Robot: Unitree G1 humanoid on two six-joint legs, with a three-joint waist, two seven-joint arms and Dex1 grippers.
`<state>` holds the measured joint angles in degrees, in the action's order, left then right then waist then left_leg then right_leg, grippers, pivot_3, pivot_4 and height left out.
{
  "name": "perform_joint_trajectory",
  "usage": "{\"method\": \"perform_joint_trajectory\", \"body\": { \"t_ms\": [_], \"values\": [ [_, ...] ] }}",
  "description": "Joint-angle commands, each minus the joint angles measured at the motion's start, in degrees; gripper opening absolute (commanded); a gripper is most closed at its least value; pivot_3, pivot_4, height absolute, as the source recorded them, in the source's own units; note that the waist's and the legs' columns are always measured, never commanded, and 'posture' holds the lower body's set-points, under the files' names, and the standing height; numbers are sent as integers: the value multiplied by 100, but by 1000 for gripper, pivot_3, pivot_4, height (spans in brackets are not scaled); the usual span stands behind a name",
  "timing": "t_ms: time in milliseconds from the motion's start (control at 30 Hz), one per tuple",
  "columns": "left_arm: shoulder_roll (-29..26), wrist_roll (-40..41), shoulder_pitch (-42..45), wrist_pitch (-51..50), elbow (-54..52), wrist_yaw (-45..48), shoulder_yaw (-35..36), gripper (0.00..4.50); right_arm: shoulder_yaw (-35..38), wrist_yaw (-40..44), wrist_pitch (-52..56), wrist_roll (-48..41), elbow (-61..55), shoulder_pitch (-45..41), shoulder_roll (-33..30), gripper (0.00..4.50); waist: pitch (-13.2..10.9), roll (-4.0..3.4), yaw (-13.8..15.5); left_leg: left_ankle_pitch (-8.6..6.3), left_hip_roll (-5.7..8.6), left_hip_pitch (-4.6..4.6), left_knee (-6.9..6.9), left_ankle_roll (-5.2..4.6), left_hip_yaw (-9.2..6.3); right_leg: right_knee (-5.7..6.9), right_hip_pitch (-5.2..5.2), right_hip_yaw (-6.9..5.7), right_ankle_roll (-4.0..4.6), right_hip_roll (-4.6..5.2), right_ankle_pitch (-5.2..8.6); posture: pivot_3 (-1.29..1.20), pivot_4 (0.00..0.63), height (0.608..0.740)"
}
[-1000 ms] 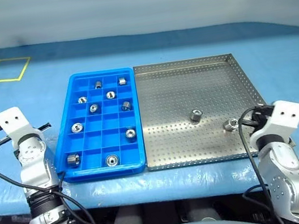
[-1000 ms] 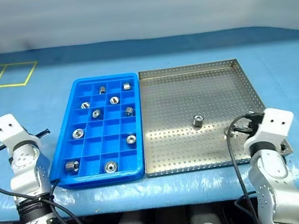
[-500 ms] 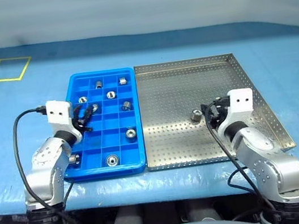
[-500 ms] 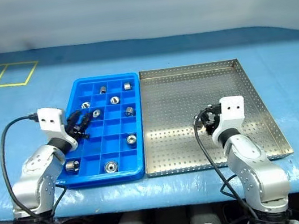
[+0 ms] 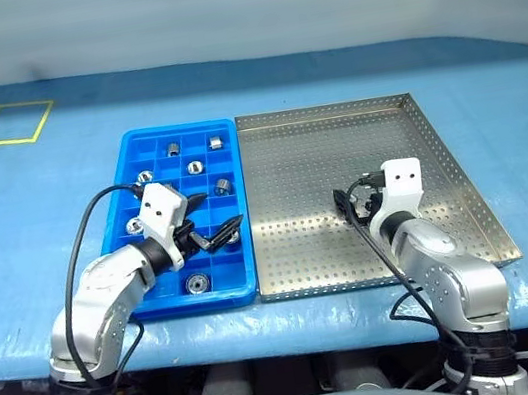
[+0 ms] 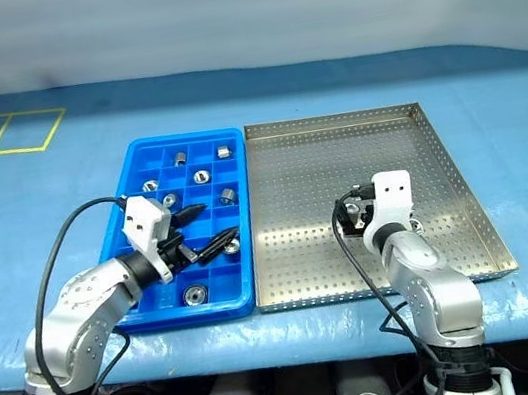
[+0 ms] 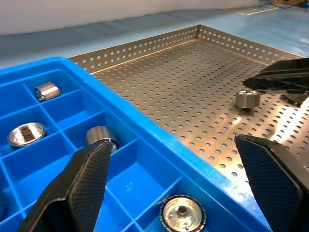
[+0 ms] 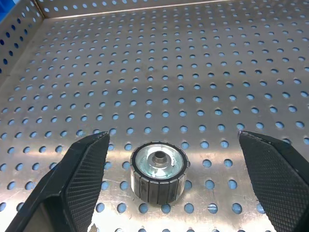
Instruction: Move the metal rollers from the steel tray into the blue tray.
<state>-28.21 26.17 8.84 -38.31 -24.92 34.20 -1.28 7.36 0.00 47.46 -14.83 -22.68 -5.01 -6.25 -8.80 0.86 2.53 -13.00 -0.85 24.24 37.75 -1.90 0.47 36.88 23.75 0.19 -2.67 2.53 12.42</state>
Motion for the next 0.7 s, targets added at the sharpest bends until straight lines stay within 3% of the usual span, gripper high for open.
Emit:
{"method": "perform_joint_trajectory", "body": {
  "t_ms": [33,267,400,567,600,700],
  "values": [
    [-8,162,106,23,-294,114,-22,4459,23,-74,-336,125,169,-95,53,4500,-1,-2,-1,0,0,0,0,0,0,0,0,1,0,0,0,174,150,740],
    [-35,195,130,46,-316,205,-100,4459,-99,-37,-584,229,710,-156,151,4500,-4,-6,-3,0,1,0,-4,0,0,-1,0,4,0,-1,0,172,150,740],
    [-35,187,126,51,-314,194,-103,4500,-169,-21,-684,308,820,-144,162,3581,-4,-7,-9,0,2,0,-4,-1,1,0,0,6,-1,-1,1,181,150,740],
    [-14,152,26,87,-331,133,-84,4500,-247,40,-714,332,759,-96,178,1875,-5,-9,1,1,0,0,-5,0,-1,0,1,6,-1,-3,1,191,150,740],
    [-14,154,2,92,-344,126,-84,4500,-257,23,-743,357,736,-95,179,1692,-5,-9,2,1,1,0,-6,0,-1,-1,1,6,-1,-2,1,191,150,740],
    [2,160,-30,131,-382,77,-46,4500,-304,8,-697,400,592,-153,135,1705,-6,-9,5,1,1,0,-7,0,-1,-2,1,8,-1,-2,1,197,150,740]
  ]
}}
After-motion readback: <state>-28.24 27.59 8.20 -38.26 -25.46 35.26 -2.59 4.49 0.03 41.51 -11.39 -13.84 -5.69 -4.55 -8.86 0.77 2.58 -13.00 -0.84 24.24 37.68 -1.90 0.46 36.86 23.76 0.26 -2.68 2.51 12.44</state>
